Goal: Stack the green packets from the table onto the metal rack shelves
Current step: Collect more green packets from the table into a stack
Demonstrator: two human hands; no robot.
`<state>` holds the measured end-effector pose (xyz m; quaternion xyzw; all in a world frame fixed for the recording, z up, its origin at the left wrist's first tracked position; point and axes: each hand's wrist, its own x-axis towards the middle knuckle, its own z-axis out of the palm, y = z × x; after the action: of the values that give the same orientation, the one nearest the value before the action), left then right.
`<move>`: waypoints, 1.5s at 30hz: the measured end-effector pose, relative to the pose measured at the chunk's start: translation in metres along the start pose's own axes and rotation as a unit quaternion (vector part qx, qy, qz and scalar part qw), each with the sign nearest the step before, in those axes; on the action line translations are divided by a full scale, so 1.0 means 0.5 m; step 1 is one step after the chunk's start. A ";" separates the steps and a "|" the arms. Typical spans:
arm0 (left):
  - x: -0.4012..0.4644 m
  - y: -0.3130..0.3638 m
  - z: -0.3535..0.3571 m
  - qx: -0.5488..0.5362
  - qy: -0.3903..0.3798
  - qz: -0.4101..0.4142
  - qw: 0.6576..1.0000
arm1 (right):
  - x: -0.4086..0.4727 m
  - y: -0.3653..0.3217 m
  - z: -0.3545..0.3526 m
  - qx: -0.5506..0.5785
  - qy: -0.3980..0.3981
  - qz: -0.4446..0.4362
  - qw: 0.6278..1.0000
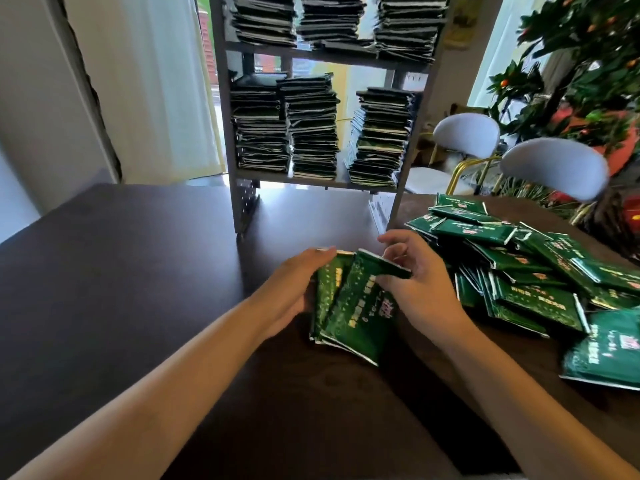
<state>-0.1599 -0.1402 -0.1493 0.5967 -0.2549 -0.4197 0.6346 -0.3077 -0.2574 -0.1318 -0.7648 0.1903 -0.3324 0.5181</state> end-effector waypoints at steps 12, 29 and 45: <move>0.035 -0.040 -0.030 -0.013 0.032 0.058 0.998 | 0.060 0.078 -0.065 -0.455 -0.177 0.090 0.868; 0.017 -0.041 -0.002 0.080 0.089 0.075 0.990 | 0.042 0.035 -0.060 0.162 -0.019 0.285 0.945; -0.014 -0.045 0.026 0.108 0.012 0.101 0.989 | 0.050 0.069 -0.156 -0.468 0.229 0.033 0.853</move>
<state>-0.1793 -0.1402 -0.1678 0.6381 -0.3497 -0.3165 0.6086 -0.3433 -0.3388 -0.1368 -0.8124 0.4617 -0.3523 0.0517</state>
